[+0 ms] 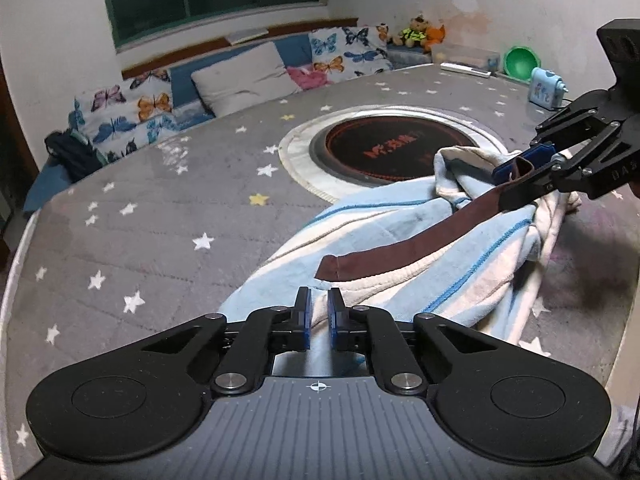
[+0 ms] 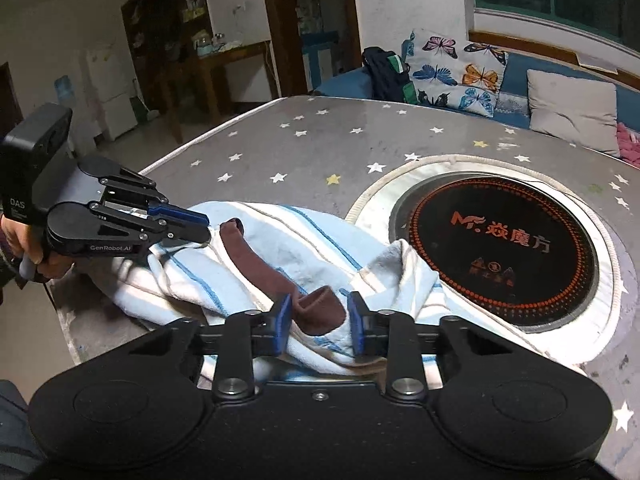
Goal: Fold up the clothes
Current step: 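Lift the shirt with both grippers and shake it out above the table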
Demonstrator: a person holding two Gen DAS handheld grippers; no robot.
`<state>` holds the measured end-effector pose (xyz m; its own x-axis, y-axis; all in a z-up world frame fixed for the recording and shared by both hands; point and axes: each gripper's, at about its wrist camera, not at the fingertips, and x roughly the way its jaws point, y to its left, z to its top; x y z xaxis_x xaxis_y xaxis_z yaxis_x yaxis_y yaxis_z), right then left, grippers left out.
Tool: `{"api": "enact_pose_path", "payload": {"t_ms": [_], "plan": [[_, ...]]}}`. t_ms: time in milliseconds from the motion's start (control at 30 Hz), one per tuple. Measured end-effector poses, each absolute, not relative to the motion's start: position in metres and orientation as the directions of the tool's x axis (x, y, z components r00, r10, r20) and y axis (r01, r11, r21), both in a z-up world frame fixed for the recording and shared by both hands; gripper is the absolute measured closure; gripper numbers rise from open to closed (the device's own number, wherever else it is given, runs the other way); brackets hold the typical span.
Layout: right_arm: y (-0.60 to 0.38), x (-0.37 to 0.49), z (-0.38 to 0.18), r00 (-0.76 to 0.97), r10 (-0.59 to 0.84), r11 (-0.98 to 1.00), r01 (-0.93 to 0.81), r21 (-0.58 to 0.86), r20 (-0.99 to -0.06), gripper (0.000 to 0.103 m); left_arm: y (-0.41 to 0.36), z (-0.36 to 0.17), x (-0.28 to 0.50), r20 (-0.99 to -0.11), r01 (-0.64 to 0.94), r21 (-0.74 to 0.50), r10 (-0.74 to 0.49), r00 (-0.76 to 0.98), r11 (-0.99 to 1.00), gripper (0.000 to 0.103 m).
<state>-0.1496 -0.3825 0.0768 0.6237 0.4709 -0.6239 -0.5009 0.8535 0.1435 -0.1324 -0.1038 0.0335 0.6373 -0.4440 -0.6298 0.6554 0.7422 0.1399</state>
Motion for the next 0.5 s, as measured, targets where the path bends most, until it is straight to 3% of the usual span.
{"api": "enact_pose_path", "payload": {"t_ms": [33,100,167,500], "plan": [[-0.384,-0.151,0.077,0.624,0.47,0.854,-0.5,0.143,-0.624,0.072,-0.103,0.034,-0.132,-0.63,0.657,0.145,-0.444,0.638,0.74,0.091],[-0.387,-0.15,0.075,0.625,0.465,0.858,-0.492,0.145,-0.627,0.072,-0.1,0.035,-0.129,-0.635,0.667,0.141,-0.45,0.627,0.731,0.072],[-0.388,-0.149,0.075,0.62,0.469,0.856,-0.495,0.15,-0.628,0.071,-0.098,0.034,-0.129,-0.642,0.687,0.146,-0.46,0.613,0.712,0.065],[-0.384,-0.14,0.067,0.603,0.458,0.85,-0.511,0.124,-0.653,0.071,-0.096,0.022,-0.114,-0.682,0.714,0.174,-0.44,0.584,0.678,0.067]]}}
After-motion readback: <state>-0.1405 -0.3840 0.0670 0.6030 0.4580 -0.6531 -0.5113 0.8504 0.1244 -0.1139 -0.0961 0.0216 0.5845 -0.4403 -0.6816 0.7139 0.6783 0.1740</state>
